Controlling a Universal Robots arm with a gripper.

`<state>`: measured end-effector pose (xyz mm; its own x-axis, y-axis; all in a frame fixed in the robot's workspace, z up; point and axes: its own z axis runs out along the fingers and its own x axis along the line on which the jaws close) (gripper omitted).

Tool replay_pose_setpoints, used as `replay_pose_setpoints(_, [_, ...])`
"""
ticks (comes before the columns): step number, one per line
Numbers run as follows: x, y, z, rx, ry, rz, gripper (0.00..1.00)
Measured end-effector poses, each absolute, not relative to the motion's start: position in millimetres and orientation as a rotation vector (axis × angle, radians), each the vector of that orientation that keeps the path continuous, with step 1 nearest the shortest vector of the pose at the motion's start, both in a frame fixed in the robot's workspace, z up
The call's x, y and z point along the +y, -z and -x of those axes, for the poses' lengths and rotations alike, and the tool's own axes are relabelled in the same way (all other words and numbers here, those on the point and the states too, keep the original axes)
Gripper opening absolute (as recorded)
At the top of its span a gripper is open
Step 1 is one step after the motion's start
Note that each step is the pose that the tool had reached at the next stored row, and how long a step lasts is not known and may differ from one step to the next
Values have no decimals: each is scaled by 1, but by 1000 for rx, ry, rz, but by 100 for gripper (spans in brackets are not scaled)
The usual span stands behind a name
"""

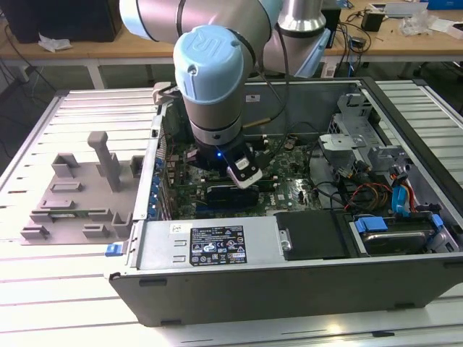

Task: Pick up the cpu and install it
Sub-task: 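Install the second cpu locking lever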

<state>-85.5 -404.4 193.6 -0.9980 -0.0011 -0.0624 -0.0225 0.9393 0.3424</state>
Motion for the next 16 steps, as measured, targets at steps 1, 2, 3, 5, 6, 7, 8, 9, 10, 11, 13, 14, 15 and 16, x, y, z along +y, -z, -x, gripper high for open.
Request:
replay_pose_setpoints(1, [-404,-193,86,3033,-537,16,11])
replay_pose_setpoints(2, [-404,-193,86,3032,-538,13,11])
replay_pose_setpoints(3, [-404,-193,86,3032,-538,12,11])
replay_pose_setpoints(5, [-404,-193,86,3032,-537,11,11])
replay_pose_setpoints(6, [-404,-194,86,3033,-534,11,11])
replay_pose_setpoints(7, [-404,-195,86,3033,-533,11,11])
replay_pose_setpoints(8, [-404,-196,86,3033,-532,10,11])
replay_pose_setpoints(9, [-404,-199,86,3033,-530,9,11])
replay_pose_setpoints(10, [-404,-202,86,3034,-527,8,11])
replay_pose_setpoints(11, [-404,-206,86,3035,-519,5,11])
replay_pose_setpoints(13, [-404,-213,85,3038,-500,-1,11])
replay_pose_setpoints(14, [-404,-216,85,3042,-479,-8,11])
replay_pose_setpoints(15, [-404,-218,85,3045,-463,-12,11])
replay_pose_setpoints(16, [-404,-219,84,3050,-437,-18,11])
